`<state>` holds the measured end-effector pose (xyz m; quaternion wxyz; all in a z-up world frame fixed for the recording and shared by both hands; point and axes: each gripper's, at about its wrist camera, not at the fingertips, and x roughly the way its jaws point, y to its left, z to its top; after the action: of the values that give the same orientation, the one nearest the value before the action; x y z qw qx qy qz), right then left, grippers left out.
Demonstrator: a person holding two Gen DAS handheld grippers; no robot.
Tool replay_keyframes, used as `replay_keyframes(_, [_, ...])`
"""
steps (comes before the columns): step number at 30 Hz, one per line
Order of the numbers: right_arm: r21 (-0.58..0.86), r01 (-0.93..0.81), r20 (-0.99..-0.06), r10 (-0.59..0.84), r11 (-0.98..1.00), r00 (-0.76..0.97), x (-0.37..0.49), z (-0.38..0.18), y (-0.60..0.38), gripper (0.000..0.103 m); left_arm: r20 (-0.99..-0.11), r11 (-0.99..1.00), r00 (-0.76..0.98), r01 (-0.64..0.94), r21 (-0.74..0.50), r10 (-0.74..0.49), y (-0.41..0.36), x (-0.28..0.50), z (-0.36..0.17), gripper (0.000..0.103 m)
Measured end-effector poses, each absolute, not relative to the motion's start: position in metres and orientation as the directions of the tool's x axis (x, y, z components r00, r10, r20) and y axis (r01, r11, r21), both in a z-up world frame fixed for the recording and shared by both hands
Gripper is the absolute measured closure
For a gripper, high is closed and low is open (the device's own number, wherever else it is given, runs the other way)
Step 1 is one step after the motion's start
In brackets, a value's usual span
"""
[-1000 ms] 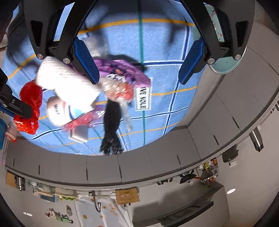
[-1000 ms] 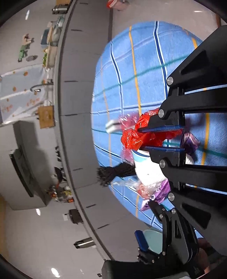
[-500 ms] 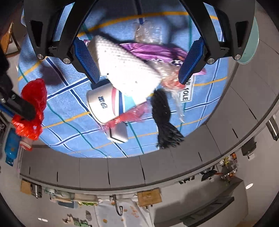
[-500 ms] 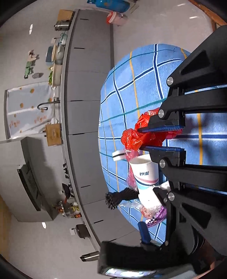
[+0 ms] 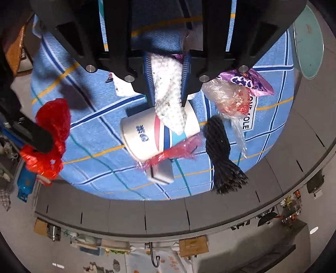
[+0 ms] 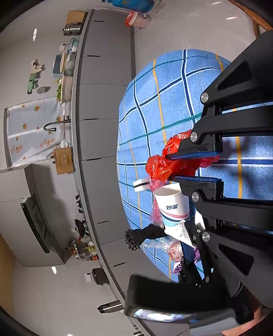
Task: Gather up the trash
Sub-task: 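Grasp the white foam net with the left tool while the right tool grasps the red plastic bag, then lift the foam net and red bag and carry both over the bucket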
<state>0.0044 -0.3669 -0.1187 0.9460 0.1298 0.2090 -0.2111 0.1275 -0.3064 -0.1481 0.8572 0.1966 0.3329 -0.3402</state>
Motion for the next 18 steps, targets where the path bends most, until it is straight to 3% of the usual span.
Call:
replay_keyframes(8, [0.145, 0.448, -0.428, -0.352, 0.882, 0.832, 0.002, -0.111, -0.360, 0.088, -0.632, 0.701, 0.595, 0.704, 0.112, -0.496, -0.285, 0.118, -0.109, 0.080])
replay_keyframes(18, [0.135, 0.413, -0.398, -0.333, 0.901, 0.855, 0.002, -0.097, -0.343, 0.088, -0.566, 0.756, 0.685, 0.636, 0.156, -0.459, -0.251, 0.117, -0.085, 0.080])
